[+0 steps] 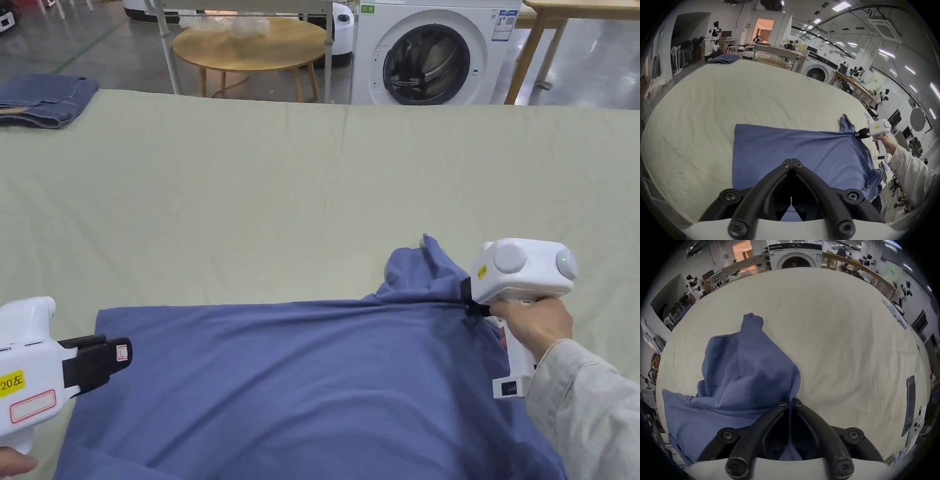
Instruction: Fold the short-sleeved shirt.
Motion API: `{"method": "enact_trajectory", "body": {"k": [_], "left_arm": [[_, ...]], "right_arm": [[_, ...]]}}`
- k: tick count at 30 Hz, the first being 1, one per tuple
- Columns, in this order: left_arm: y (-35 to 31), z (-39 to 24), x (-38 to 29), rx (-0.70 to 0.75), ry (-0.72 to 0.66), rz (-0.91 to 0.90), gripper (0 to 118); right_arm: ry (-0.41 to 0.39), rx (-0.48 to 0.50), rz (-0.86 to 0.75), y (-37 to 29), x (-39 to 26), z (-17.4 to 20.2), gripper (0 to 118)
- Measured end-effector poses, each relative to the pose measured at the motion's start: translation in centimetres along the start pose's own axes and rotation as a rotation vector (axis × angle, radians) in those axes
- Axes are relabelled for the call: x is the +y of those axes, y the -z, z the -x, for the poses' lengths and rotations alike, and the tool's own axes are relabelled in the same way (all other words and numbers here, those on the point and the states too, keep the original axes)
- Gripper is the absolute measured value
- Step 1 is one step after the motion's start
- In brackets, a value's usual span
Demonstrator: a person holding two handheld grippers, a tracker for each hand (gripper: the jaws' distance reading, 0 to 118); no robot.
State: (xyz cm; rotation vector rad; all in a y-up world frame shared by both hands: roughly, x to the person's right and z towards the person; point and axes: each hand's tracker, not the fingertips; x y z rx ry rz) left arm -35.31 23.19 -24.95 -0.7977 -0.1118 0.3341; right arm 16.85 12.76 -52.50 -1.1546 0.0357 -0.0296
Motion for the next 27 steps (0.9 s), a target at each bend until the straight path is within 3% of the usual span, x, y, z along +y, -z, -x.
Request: {"method": "enact_trajectory", "body": {"k": [3, 4, 5, 6, 7, 8, 10, 15, 17, 19, 22, 23, 24, 25, 27], "left_arm": [[0.7, 1.2, 1.0, -0.008, -0.034, 0.006, 0], [1.0, 1.4, 1.6, 0.000, -0.042, 0.001, 17], [1.4, 1.7, 2.5, 0.014, -0.043, -0.008, 47], [1.7, 0.9, 3.1, 0.029, -0.042, -0.015, 96], [2.6, 1.4, 4.4, 0.042, -0.043, -0.018, 116], [3.7, 2.2, 5.9, 0.102, -0.049, -0.019, 118], [5.9, 4.5, 8.7, 0.172, -0.054, -0.054, 118], [14.0, 9.3, 10.8, 0.365, -0.091, 0.156, 118], [16.4, 10.5, 10.0, 0.325, -0.117, 0.266, 114], [17.6, 10.0, 8.9, 0.362, -0.111, 0.341, 79], [18.1, 8.8, 8.2, 0.420, 0.023, 0.304, 63], [18.0, 8.6, 8.2, 0.400, -0.014, 0.321, 49], [17.8, 8.2, 8.5, 0.393, 0.001, 0.334, 13], [17.6, 7.7, 8.6, 0.380, 0.029, 0.329, 0], [16.9, 6.9, 8.3, 0.364, 0.039, 0.332, 0]], "right_arm": [[0.037, 0.024, 0.005, 0.3, 0.6, -0.9, 1], [0.054, 0.040, 0.006, 0.3, 0.4, -1.2, 1], [0.059, 0.050, 0.008, 0.1, 0.4, -1.7, 1], [0.062, 0.058, 0.008, 0.0, 0.4, -1.8, 1], [0.064, 0.061, 0.008, 0.0, 0.3, -1.8, 1], [0.063, 0.062, 0.011, 0.3, 0.7, -1.9, 1], [0.039, 0.049, 0.012, 0.5, 1.0, -1.8, 1], [0.000, 0.022, 0.012, 0.6, 1.1, -1.3, 1], [0.005, 0.028, 0.017, 0.7, 1.2, -1.4, 1], [0.015, 0.038, 0.022, 0.7, 1.3, -1.7, 0], [0.026, 0.046, 0.029, 0.6, 1.4, -1.8, 1], [0.027, 0.045, 0.030, 0.6, 1.5, -1.8, 0], [0.023, 0.042, 0.028, 0.5, 1.5, -1.8, 0], [0.021, 0.040, 0.020, 1.0, 2.0, -1.9, 0], [0.018, 0.036, 0.012, 0.9, 2.0, -1.9, 0]]}}
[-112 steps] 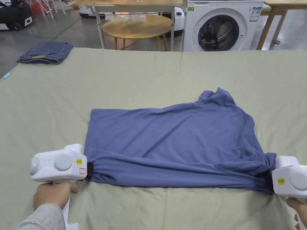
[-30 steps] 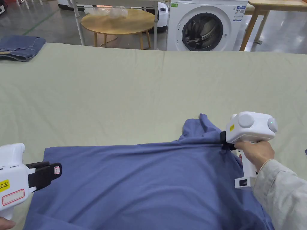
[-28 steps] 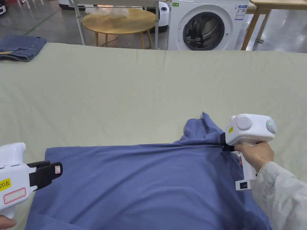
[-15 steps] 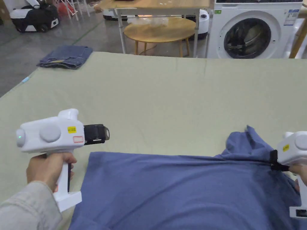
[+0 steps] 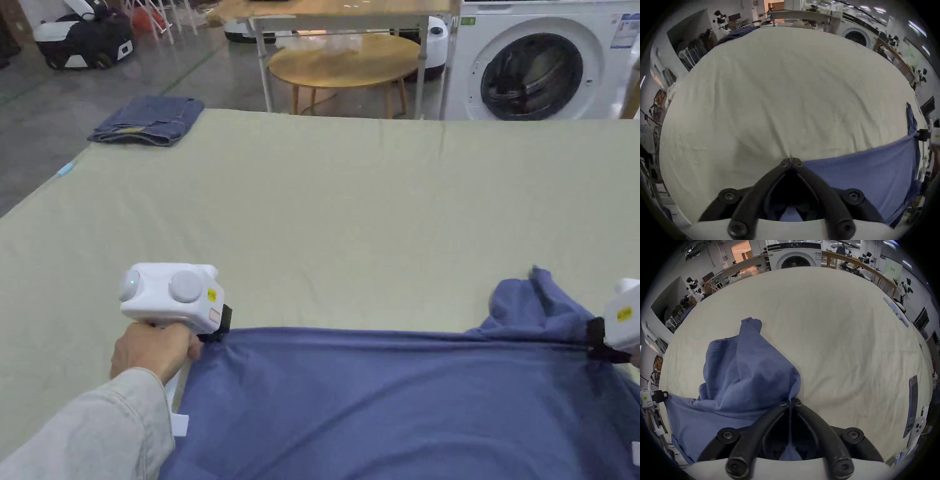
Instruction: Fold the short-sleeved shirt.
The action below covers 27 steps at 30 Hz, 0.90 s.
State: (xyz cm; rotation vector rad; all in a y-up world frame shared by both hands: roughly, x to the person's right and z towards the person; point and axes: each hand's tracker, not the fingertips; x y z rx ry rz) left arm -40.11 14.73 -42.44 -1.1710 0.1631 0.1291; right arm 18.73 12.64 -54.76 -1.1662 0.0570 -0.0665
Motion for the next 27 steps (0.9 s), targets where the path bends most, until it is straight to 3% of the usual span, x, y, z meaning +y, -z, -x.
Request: {"method": "enact_trajectory", "body": {"k": [7, 14, 21, 27], "left_arm": [[-1.0, 1.4, -0.8, -0.081, -0.061, -0.010, 0], [-7.8, 3.4, -2.1, -0.259, -0.106, -0.148, 0], [-15.3, 5.2, -10.4, -0.362, -0.085, -0.219, 0], [-16.8, 8.7, -18.6, -0.429, -0.116, -0.217, 0]], "right_arm": [[-0.012, 0.002, -0.061, -3.4, -1.1, 0.8, 0], [-0.061, 0.167, -0.219, -10.7, -2.5, -0.3, 0], [-0.140, 0.241, -0.312, -21.5, -13.0, -2.9, 0], [-0.096, 0.240, -0.227, -24.3, -23.8, -6.8, 0]]}}
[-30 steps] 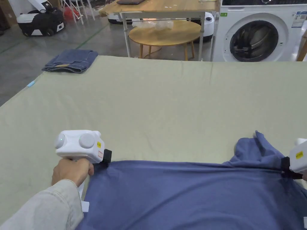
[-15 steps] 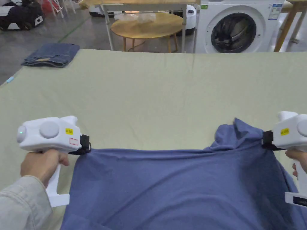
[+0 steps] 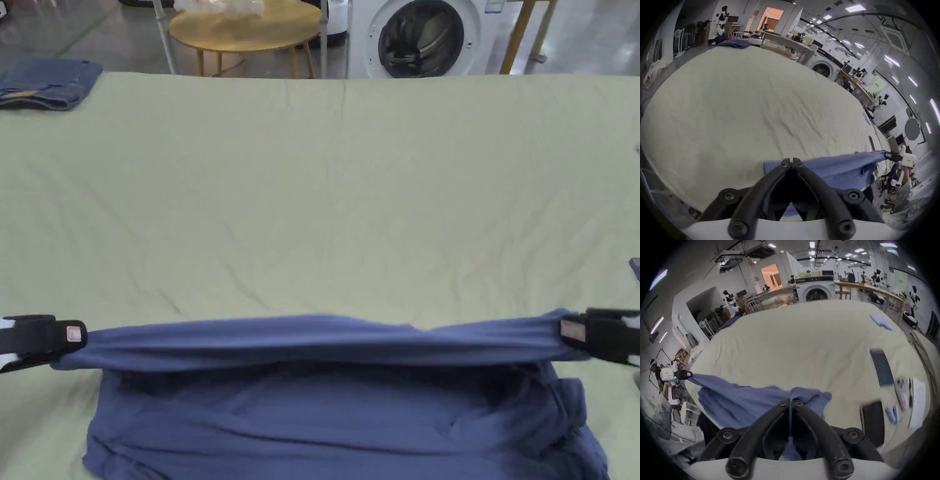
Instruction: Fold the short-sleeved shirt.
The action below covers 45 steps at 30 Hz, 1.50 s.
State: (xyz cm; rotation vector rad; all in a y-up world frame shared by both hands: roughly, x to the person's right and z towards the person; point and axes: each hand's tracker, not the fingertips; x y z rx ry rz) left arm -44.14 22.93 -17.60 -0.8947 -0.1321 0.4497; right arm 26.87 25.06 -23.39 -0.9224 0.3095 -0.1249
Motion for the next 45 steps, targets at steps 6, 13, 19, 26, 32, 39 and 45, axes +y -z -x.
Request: {"method": "enact_trajectory", "body": {"k": [6, 13, 19, 26, 32, 39, 45], "left_arm": [[0.8, 1.6, -7.6, -0.004, -0.039, 0.104, 0], [3.1, 3.2, -10.4, 0.020, -0.021, 0.136, 0], [2.7, 1.4, -9.1, 0.128, 0.050, 0.098, 37], [0.1, -3.6, -3.5, 0.046, 0.173, -0.076, 113], [0.1, -5.8, -1.7, -0.038, 0.103, -0.119, 0], [0.7, -5.8, -2.3, -0.015, 0.118, -0.058, 0], [1.1, -2.3, -1.3, -0.030, -0.016, 0.076, 113]], "right_arm": [[0.071, -0.036, 0.151, 1.1, -10.0, -2.0, 0], [0.061, -0.063, 0.178, 2.6, -13.1, -1.9, 1], [-0.019, -0.160, 0.163, 1.4, -11.3, -0.6, 60], [0.023, -0.037, -0.154, -3.0, -3.1, 4.5, 117], [-0.110, -0.118, -0.144, 1.9, -1.7, 6.5, 0], [-0.089, -0.083, -0.089, 3.1, -2.2, 6.8, 0], [-0.092, -0.060, -0.075, 3.0, -2.5, 7.5, 0]]}}
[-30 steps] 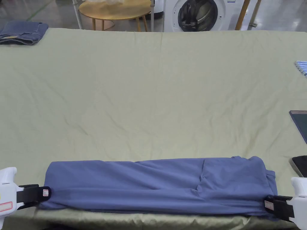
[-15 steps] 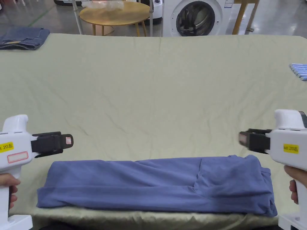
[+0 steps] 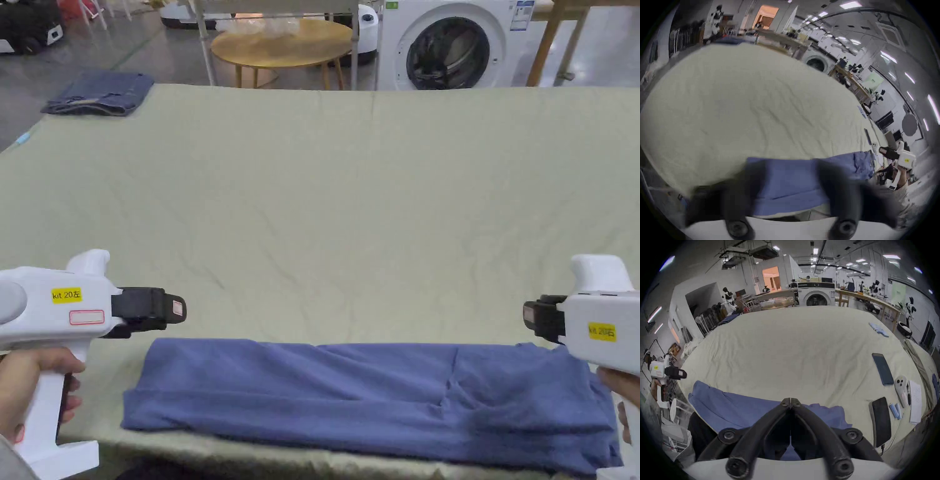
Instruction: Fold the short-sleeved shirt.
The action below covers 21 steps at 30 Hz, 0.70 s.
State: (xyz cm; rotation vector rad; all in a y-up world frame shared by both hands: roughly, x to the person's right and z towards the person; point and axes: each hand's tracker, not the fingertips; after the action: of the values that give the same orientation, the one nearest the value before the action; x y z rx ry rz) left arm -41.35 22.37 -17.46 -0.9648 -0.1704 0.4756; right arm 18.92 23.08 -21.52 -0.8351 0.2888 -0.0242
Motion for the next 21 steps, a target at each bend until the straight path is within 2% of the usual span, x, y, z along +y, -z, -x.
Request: {"method": "enact_trajectory", "body": {"k": [1, 2, 3, 7, 9, 13, 16, 21], "left_arm": [[0.7, 0.8, -0.2, 0.069, -0.002, 0.054, 118], [1.2, 1.8, -0.5, 0.130, -0.001, 0.100, 118], [1.8, 3.6, -0.4, 0.131, -0.031, 0.132, 118], [2.4, 8.9, -2.4, 0.023, -0.288, 0.167, 118], [3.1, 10.1, -3.5, -0.046, -0.348, 0.202, 117], [3.5, 8.9, -4.6, -0.067, -0.296, 0.193, 117], [3.7, 8.2, -4.5, -0.100, -0.324, 0.201, 117], [5.6, 5.2, -5.5, -0.239, -0.342, 0.231, 117]], "right_arm": [[0.002, 0.014, 0.008, 0.1, 0.0, 0.1, 0], [0.002, 0.025, 0.014, 0.2, 0.0, 0.2, 0], [-0.003, 0.035, 0.022, 0.3, -0.3, 0.4, 0], [-0.023, 0.040, 0.044, 0.8, -1.0, 1.0, 0], [-0.018, 0.051, 0.057, 1.1, -1.4, 1.1, 0], [-0.004, 0.055, 0.072, 1.2, -1.5, 1.3, 0], [0.004, 0.061, 0.080, 0.9, -1.3, 1.4, 0], [0.014, 0.057, 0.087, 0.9, -1.2, 1.3, 0]]}}
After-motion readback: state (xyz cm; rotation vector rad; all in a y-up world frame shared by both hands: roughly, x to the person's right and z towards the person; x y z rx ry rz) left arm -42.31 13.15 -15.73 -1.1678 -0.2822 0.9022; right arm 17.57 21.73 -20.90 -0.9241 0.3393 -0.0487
